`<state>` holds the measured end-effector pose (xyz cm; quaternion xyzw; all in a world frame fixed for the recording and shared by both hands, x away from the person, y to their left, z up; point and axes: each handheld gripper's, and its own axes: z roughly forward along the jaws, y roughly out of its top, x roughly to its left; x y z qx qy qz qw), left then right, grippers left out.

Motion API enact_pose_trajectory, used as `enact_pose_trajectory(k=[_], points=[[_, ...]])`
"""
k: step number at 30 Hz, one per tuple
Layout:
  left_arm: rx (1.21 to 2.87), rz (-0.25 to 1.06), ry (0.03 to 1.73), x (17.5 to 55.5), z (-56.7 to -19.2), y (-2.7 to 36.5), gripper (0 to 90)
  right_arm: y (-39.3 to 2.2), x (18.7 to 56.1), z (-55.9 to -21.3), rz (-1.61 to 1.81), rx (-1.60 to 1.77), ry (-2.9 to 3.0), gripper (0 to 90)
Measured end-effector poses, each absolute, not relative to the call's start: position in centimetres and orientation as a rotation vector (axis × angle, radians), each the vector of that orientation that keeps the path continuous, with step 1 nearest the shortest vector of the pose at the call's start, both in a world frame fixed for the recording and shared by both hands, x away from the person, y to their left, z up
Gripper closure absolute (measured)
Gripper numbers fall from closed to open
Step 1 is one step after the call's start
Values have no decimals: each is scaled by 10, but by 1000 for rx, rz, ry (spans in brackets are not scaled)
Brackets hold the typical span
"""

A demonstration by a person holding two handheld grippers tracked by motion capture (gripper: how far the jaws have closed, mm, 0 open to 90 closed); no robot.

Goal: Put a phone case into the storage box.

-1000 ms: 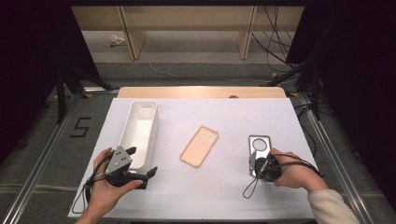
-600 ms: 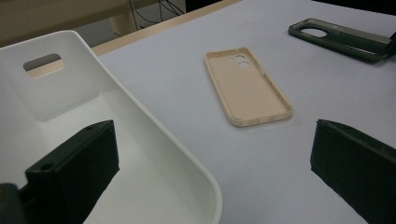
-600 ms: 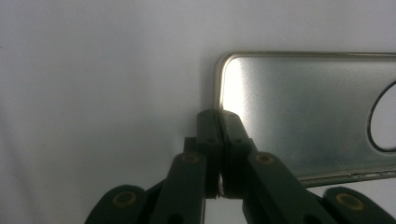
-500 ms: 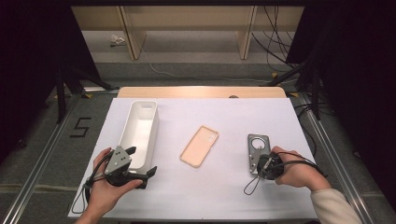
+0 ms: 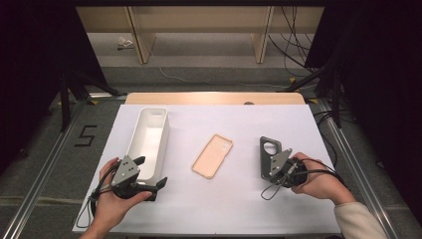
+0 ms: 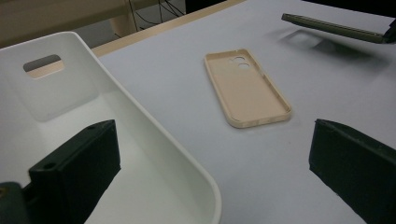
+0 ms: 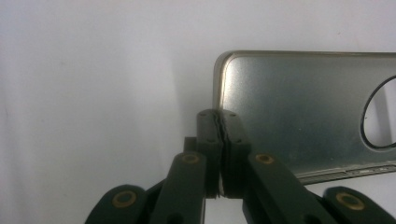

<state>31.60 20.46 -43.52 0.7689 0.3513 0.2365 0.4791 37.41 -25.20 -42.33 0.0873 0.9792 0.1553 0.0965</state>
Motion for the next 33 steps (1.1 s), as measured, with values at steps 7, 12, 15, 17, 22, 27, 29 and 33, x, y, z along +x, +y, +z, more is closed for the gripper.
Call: enact_pose_trajectory(k=[7,12,15,17,22,27,29,33], points=[[1876,578,857,316,-435,205,16,-252,374,-422,574,284,2888,883],[1874,577,858,316,-435,205,16,-253,374,-421,639,294,2871,884],[1874,577,858,316,-435,205,17,-253,373,-419,688,307,2856,889],[1875,579,857,316,-435,205,16,-254,373,-417,723,315,2849,889],[1872,583,850,315,-432,203,23,-253,372,-414,797,320,2828,889],[1863,581,853,316,-425,197,46,-252,371,-414,837,335,2813,890],[1867,569,843,317,-421,192,61,-251,371,-414,858,339,2804,890],[1879,534,836,323,-414,179,75,-249,371,-415,890,358,2789,890]])
